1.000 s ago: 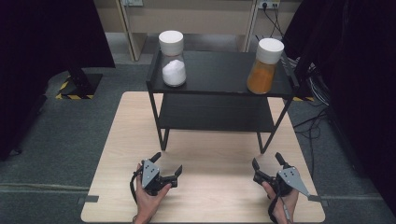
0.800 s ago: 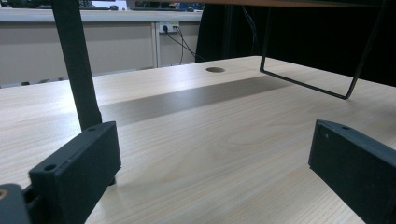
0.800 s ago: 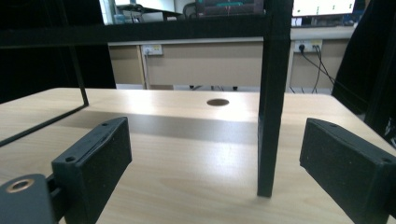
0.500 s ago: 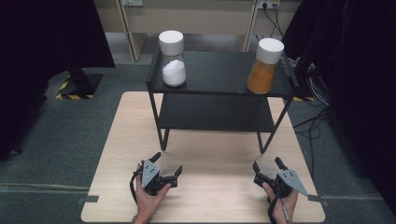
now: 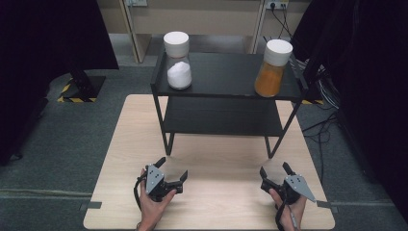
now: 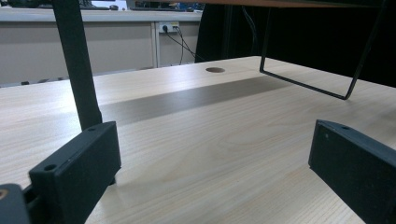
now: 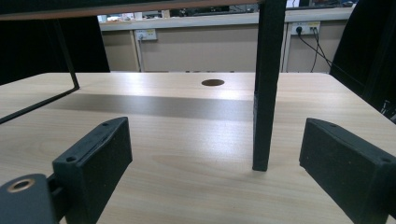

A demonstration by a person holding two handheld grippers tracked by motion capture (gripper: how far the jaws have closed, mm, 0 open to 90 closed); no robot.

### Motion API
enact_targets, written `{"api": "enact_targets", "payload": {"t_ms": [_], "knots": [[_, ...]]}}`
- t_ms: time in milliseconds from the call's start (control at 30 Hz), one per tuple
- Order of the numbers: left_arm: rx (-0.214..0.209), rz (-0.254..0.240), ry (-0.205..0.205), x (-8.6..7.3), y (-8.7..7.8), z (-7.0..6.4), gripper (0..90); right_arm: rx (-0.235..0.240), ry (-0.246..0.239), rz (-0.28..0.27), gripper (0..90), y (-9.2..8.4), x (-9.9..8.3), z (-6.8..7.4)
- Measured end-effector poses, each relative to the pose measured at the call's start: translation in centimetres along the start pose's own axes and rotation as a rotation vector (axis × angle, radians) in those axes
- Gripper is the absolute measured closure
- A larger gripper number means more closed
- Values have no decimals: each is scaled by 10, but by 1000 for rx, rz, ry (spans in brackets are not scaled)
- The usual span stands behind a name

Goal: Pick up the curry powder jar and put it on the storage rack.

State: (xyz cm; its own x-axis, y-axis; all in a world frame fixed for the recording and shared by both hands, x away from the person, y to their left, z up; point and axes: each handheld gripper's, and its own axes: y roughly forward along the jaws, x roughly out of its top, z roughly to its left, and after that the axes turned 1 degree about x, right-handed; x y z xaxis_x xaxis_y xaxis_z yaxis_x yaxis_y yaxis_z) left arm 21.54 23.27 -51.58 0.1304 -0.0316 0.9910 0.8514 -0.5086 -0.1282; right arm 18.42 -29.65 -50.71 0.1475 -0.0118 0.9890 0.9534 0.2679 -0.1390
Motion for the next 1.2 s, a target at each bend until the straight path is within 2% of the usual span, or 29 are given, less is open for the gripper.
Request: {"api": "enact_targets", "payload": {"t_ms": [1200], "knots": [[1,0,2,0,0,-1,13,1,-3,-9,93,-1,-2,0]]}}
